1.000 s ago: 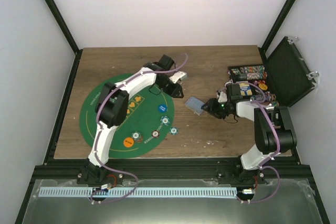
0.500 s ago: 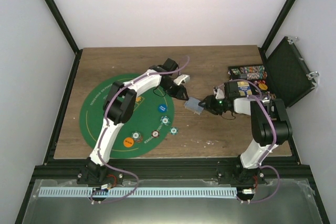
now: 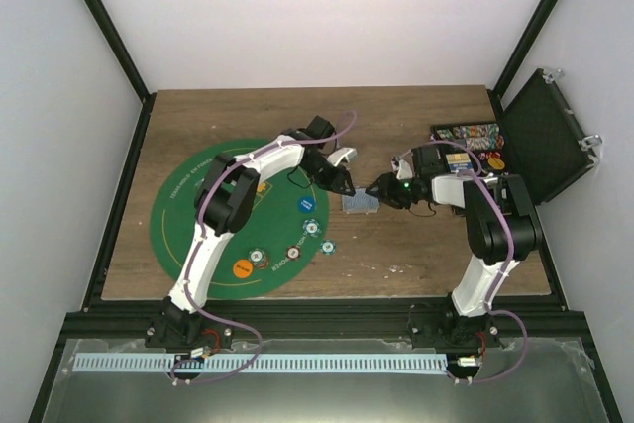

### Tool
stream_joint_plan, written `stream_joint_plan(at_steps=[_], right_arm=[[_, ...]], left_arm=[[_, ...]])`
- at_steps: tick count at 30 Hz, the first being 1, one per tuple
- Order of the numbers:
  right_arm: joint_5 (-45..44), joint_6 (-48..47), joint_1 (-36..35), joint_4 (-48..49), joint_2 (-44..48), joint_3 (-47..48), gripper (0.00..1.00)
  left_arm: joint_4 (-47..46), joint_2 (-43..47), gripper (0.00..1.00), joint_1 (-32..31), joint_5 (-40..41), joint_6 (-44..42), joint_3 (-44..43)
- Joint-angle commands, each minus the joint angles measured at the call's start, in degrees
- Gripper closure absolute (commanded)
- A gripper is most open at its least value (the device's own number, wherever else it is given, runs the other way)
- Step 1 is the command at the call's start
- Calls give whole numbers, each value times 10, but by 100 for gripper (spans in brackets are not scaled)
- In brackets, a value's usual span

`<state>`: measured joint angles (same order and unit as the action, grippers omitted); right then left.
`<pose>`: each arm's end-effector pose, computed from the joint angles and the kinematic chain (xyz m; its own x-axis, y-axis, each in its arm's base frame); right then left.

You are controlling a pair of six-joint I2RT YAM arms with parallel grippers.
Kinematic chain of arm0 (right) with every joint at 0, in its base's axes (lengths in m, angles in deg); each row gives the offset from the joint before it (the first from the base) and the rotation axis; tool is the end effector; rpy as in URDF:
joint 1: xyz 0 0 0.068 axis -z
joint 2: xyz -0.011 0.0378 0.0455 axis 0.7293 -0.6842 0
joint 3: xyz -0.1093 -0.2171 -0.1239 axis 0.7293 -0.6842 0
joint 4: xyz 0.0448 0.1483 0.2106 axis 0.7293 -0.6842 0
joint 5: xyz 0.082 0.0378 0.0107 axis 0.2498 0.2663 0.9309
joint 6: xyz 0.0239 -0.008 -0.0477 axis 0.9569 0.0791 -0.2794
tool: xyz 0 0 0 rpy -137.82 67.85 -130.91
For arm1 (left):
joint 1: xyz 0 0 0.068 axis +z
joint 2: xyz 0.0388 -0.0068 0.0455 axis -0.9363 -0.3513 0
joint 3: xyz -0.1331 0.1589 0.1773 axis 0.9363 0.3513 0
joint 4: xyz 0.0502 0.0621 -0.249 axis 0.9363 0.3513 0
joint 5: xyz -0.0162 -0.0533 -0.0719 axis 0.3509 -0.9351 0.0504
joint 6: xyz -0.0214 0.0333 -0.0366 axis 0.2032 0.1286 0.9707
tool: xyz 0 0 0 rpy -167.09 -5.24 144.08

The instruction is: Distribute texas hold em gaming equipment

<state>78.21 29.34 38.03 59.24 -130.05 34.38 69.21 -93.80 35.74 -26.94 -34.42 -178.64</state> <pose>0.3181 0.0714 0.1264 -0.9477 0.2297 -0.2216 0.0036 0.7019 0.7123 0.3919 -0.2890 0.1383 -0.7893 0.5257 -0.3174 0.5929 0.5178 -0.6168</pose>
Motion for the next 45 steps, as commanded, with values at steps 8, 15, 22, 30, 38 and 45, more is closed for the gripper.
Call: stream_joint_plan(at_steps=[8,15,22,30,38,45], right_arm=[[-17,-23,-4,-46,22,24,52],[-14,-47,24,-73,52,34,47],[-33,-69,51,-110,88,41,40],[-67,-86,55,-137,115,35,26],[-70,-95,55,-142,128,22,24],[-78,-103,55,-152,133,26,23]], left_arm=[[21,22,51,0,40,-52,-29],[43,62,27,-18,60,-186,-43],[55,77,0,-79,157,-335,-23],[49,41,0,-107,234,-373,-37],[34,31,0,-111,254,-386,-38],[46,7,1,-111,216,-391,-53]])
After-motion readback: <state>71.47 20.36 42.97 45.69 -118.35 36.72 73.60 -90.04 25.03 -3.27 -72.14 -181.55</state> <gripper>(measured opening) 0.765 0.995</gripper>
